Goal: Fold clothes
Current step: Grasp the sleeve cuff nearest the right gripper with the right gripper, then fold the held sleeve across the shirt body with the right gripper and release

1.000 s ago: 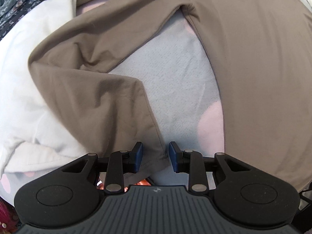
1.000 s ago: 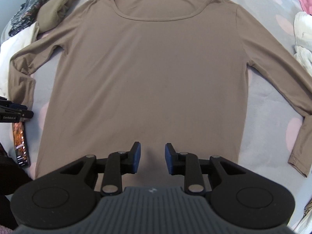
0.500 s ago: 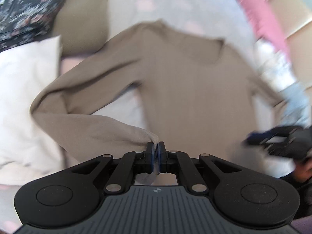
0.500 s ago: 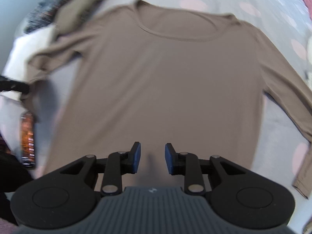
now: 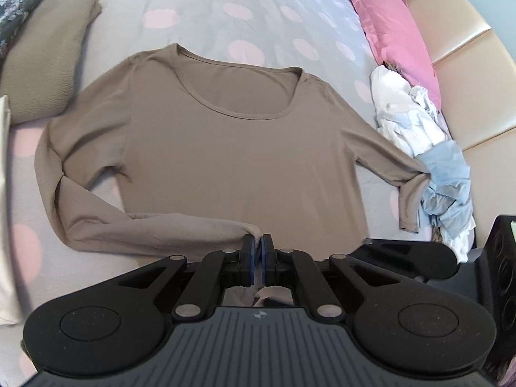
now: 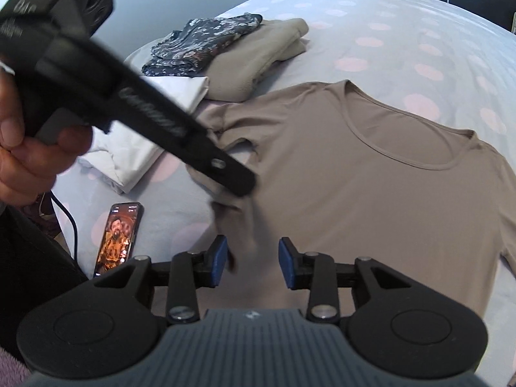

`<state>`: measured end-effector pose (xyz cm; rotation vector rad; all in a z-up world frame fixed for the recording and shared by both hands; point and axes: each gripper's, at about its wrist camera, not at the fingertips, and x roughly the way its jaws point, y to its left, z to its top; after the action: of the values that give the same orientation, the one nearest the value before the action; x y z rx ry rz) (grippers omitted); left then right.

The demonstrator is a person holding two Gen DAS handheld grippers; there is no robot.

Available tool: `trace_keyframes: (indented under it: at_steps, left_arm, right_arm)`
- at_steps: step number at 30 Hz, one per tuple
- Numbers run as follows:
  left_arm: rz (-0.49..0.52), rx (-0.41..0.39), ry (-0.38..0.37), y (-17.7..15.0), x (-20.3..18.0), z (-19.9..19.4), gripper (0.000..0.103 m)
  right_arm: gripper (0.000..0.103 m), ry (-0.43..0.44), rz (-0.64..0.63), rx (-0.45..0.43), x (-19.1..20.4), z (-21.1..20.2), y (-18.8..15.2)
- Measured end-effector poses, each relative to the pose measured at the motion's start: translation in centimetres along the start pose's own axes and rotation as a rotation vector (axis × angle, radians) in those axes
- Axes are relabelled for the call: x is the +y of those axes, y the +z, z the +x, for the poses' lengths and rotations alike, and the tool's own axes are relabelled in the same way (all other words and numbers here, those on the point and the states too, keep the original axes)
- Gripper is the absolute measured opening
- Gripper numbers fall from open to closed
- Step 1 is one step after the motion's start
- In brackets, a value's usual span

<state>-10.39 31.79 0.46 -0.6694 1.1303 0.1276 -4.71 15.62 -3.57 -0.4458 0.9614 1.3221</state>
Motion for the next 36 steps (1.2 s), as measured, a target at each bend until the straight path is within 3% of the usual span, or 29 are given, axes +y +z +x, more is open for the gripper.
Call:
trace_keyframes:
  at_steps: [4, 5, 6, 7, 9, 11, 12, 17, 21, 26, 30, 36]
  left_arm:
    - [-0.014, -0.005, -0.024, 0.0, 0.0, 0.4, 0.002]
    - [-0.020, -0.012, -0.029, 0.1, 0.1, 0.3, 0.002]
    - [-0.029, -0.022, -0.034, 0.1, 0.4, 0.1, 0.002]
    - [-0.038, -0.033, -0.039, 0.2, 0.7, -0.1, 0.002]
    - [-0.051, -0.057, -0.054, 0.4, 1.5, -0.9, 0.008]
    - [-0.065, -0.097, -0.059, 0.7, 2.5, -2.1, 0.025]
    - [-0.072, -0.125, -0.046, 0.8, 3.1, -2.8, 0.027]
    - [-0.100, -0.198, 0.111, 0.8, 5.7, -4.3, 0.027]
    - [-0.099, -0.161, 0.245, 0.5, 7.1, -2.8, 0.027]
    - [-0.052, -0.099, 0.345, 0.4, 7.9, -0.6, 0.027]
    - [-0.040, -0.079, 0.384, 0.0, 8.4, 0.2, 0.027]
    - [-0.045, -0.056, 0.429, 0.0, 8.9, 1.1, 0.027]
  right_arm:
    - [0.041, -0.047, -0.023, -0.040, 1.1, 0.8, 0.8]
    - [0.030, -0.066, -0.028, -0.045, 1.3, 1.0, 0.9]
    - [0.007, -0.086, -0.033, -0.050, 1.6, 1.2, 1.1]
    - [0.003, -0.091, -0.028, -0.050, 1.6, 1.2, 1.2]
    - [0.003, -0.096, -0.020, -0.059, 1.3, 0.8, 1.7]
    - [0.003, -0.107, 0.004, -0.066, 0.6, 0.3, 2.2]
    - [0.003, -0.115, 0.028, -0.067, 0.0, 0.0, 2.5]
    - [0.003, -0.175, 0.169, -0.068, -3.9, -1.3, 3.6]
    - [0.003, -0.234, 0.276, -0.046, -7.7, -1.3, 3.4]
    - [0.008, -0.318, 0.334, 0.039, -11.4, 0.9, 2.2]
    - [0.012, -0.410, 0.275, 0.030, -12.7, 0.7, 1.2]
    - [0.013, -0.303, 0.053, 0.015, -10.6, 1.1, -1.0]
